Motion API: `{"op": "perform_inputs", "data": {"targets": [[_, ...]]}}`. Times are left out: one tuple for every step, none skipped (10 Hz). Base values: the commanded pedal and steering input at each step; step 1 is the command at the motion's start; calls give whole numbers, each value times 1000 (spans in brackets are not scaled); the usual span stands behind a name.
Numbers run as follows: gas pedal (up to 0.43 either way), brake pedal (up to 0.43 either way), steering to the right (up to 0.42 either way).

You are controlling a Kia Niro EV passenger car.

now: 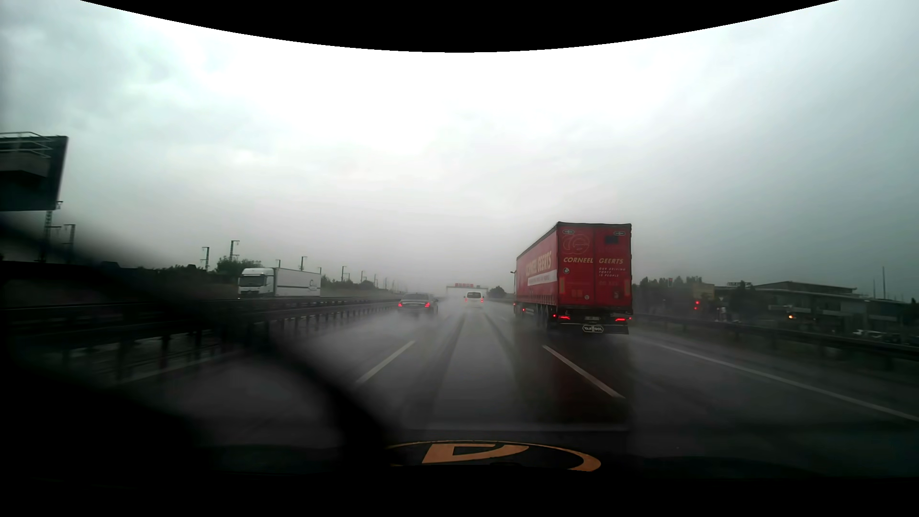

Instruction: Follow the waypoints while adhering to traffic rules and regulations

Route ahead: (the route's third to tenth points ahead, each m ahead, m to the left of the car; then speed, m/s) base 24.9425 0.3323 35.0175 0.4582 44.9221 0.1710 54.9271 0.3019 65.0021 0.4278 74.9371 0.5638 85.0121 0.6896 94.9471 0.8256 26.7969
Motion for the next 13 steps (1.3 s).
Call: {"op": "perform_inputs", "data": {"targets": [[138,0,-1],[138,0,0],[138,0,0],[138,0,0],[138,0,1],[138,0,2],[138,0,2],[138,0,1],[138,0,1],[138,0,1],[138,0,1],[157,0,0],[169,0,0]]}}
